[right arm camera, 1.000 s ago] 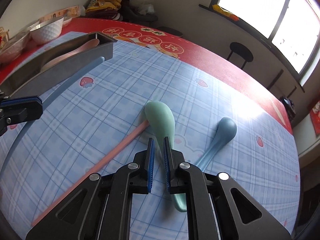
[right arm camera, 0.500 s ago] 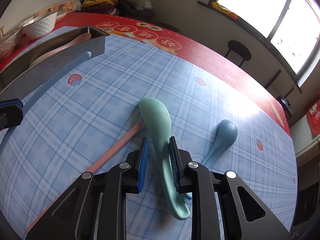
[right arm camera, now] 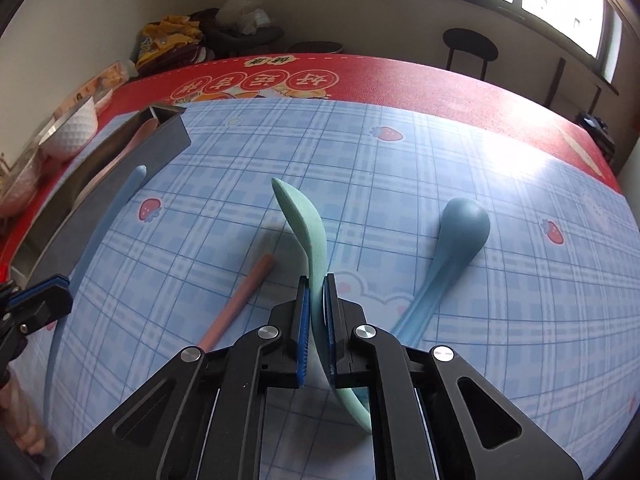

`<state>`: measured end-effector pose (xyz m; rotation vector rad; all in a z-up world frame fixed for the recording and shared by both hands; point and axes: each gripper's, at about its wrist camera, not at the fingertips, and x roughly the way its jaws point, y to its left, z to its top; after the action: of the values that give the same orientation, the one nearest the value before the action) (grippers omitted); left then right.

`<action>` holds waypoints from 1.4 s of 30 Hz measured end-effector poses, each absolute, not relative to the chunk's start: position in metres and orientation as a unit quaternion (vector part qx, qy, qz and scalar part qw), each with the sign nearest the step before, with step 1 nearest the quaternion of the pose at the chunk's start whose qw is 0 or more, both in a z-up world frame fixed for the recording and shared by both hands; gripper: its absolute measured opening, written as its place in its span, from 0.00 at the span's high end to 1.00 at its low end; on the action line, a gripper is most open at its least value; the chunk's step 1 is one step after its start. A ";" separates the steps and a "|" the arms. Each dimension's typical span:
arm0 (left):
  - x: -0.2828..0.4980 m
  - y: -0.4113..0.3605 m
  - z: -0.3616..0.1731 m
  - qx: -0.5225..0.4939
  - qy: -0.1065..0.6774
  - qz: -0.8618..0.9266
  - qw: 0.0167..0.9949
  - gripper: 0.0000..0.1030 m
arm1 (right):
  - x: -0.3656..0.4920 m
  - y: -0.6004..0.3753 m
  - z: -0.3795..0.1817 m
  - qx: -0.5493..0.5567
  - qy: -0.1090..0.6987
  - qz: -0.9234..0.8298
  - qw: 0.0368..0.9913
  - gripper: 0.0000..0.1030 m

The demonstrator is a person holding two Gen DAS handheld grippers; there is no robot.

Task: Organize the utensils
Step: 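Lift the blue chopstick with the left gripper while the right gripper grasps the mint green spoon, then carry the blue chopstick into the steel tray with the left gripper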

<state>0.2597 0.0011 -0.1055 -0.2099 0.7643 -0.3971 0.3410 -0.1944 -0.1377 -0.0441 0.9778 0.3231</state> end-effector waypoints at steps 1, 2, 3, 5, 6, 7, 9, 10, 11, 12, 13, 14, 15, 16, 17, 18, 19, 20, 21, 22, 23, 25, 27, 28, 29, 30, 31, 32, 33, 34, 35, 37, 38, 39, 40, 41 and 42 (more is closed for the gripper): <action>0.260 0.001 -0.106 -0.101 0.370 -0.192 0.903 0.94 | 0.339 -0.195 -0.138 -0.011 0.469 0.158 0.869 0.93; 0.260 0.001 -0.106 -0.101 0.371 -0.192 0.903 0.94 | 0.338 -0.195 -0.138 -0.002 0.471 0.160 0.867 0.93; 0.261 0.001 -0.106 -0.101 0.372 -0.191 0.903 0.94 | 0.336 -0.196 -0.139 0.009 0.473 0.163 0.866 0.93; 0.261 0.000 -0.107 -0.100 0.373 -0.191 0.903 0.94 | 0.334 -0.196 -0.142 0.022 0.473 0.162 0.866 0.93; 0.262 0.000 -0.107 -0.100 0.373 -0.191 0.902 0.94 | 0.333 -0.197 -0.142 0.028 0.470 0.160 0.868 0.93; 0.262 0.000 -0.108 -0.100 0.373 -0.191 0.902 0.94 | 0.333 -0.197 -0.143 0.032 0.467 0.159 0.869 0.93; 0.262 0.000 -0.109 -0.099 0.375 -0.190 0.902 0.94 | 0.332 -0.199 -0.143 0.042 0.464 0.156 0.871 0.93; 0.263 0.000 -0.109 -0.100 0.375 -0.190 0.902 0.94 | 0.332 -0.200 -0.144 0.049 0.463 0.155 0.871 0.93; 0.263 0.000 -0.110 -0.100 0.376 -0.190 0.901 0.94 | 0.332 -0.202 -0.144 0.059 0.463 0.155 0.870 0.93; 0.263 0.000 -0.110 -0.100 0.376 -0.190 0.901 0.94 | 0.330 -0.204 -0.144 0.073 0.466 0.158 0.868 0.93; 0.264 0.001 -0.110 -0.101 0.377 -0.190 0.901 0.94 | 0.327 -0.206 -0.143 0.091 0.465 0.162 0.866 0.93; 0.264 0.001 -0.111 -0.101 0.377 -0.191 0.901 0.94 | 0.322 -0.208 -0.142 0.113 0.461 0.171 0.863 0.93; 0.264 0.001 -0.110 -0.101 0.377 -0.191 0.901 0.94 | 0.317 -0.210 -0.141 0.133 0.455 0.181 0.862 0.93; 0.264 0.001 -0.111 -0.101 0.376 -0.191 0.901 0.94 | 0.310 -0.211 -0.139 0.148 0.447 0.187 0.862 0.93; 0.264 0.001 -0.111 -0.101 0.376 -0.192 0.901 0.94 | 0.304 -0.211 -0.138 0.161 0.439 0.192 0.863 0.93; 0.264 0.000 -0.111 -0.101 0.376 -0.192 0.901 0.94 | 0.297 -0.213 -0.138 0.177 0.432 0.195 0.862 0.93; 0.264 0.000 -0.111 -0.101 0.377 -0.194 0.900 0.94 | 0.291 -0.215 -0.139 0.193 0.427 0.196 0.862 0.93; 0.264 -0.001 -0.112 -0.101 0.378 -0.196 0.899 0.94 | 0.286 -0.217 -0.140 0.205 0.421 0.193 0.862 0.93; 0.264 -0.001 -0.112 -0.102 0.379 -0.198 0.898 0.94 | 0.281 -0.219 -0.142 0.212 0.416 0.187 0.864 0.93; 0.264 -0.002 -0.113 -0.103 0.380 -0.200 0.897 0.94 | 0.277 -0.221 -0.144 0.216 0.413 0.180 0.866 0.93; 0.263 -0.002 -0.113 -0.103 0.380 -0.202 0.897 0.94 | 0.274 -0.222 -0.145 0.220 0.409 0.176 0.868 0.93; 0.262 -0.001 -0.111 -0.107 0.379 -0.206 0.896 0.94 | 0.271 -0.226 -0.146 0.236 0.401 0.181 0.866 0.93; 0.262 0.001 -0.108 -0.117 0.381 -0.208 0.893 0.94 | 0.267 -0.229 -0.143 0.233 0.389 0.179 0.873 0.93; 0.262 0.002 -0.105 -0.123 0.381 -0.212 0.892 0.94 | 0.267 -0.228 -0.143 0.235 0.386 0.184 0.873 0.93; 0.261 0.004 -0.102 -0.127 0.379 -0.216 0.891 0.94 | 0.267 -0.228 -0.144 0.238 0.386 0.187 0.871 0.93; 0.259 0.005 -0.098 -0.129 0.377 -0.220 0.890 0.94 | 0.267 -0.228 -0.144 0.238 0.385 0.188 0.872 0.93; 0.257 0.008 -0.093 -0.129 0.376 -0.222 0.890 0.94 | 0.267 -0.230 -0.144 0.238 0.383 0.190 0.872 0.93; 0.255 0.011 -0.088 -0.127 0.373 -0.222 0.892 0.94 | 0.267 -0.230 -0.144 0.239 0.382 0.193 0.872 0.93; 0.254 0.015 -0.083 -0.125 0.370 -0.220 0.894 0.94 | 0.268 -0.230 -0.144 0.240 0.382 0.194 0.871 0.93; 0.253 0.022 -0.077 -0.125 0.368 -0.217 0.896 0.94 | 0.268 -0.230 -0.145 0.242 0.382 0.197 0.870 0.93; 0.253 0.029 -0.072 -0.127 0.366 -0.213 0.897 0.94 | 0.268 -0.231 -0.145 0.245 0.380 0.199 0.869 0.93; 0.255 0.044 -0.061 -0.130 0.365 -0.204 0.899 0.94 | 0.267 -0.233 -0.145 0.250 0.377 0.203 0.868 0.93; 0.258 0.051 -0.056 -0.129 0.365 -0.196 0.901 0.94 | 0.265 -0.235 -0.145 0.252 0.376 0.205 0.868 0.93; 0.261 0.056 -0.052 -0.125 0.367 -0.189 0.902 0.94 | 0.265 -0.236 -0.146 0.255 0.375 0.207 0.867 0.93; 0.265 0.061 -0.049 -0.119 0.370 -0.184 0.903 0.94 | 0.265 -0.237 -0.146 0.257 0.375 0.208 0.866 0.93; 0.269 0.064 -0.047 -0.111 0.374 -0.178 0.903 0.94 | 0.265 -0.239 -0.147 0.258 0.374 0.209 0.866 0.93; 0.274 0.066 -0.045 -0.100 0.379 -0.178 0.902 0.94 | 0.264 -0.240 -0.147 0.259 0.374 0.210 0.865 0.93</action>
<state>0.2745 0.0660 -0.0453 -0.2078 0.7847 -0.3688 0.2645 -0.2402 -0.1469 0.5436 0.7843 0.4398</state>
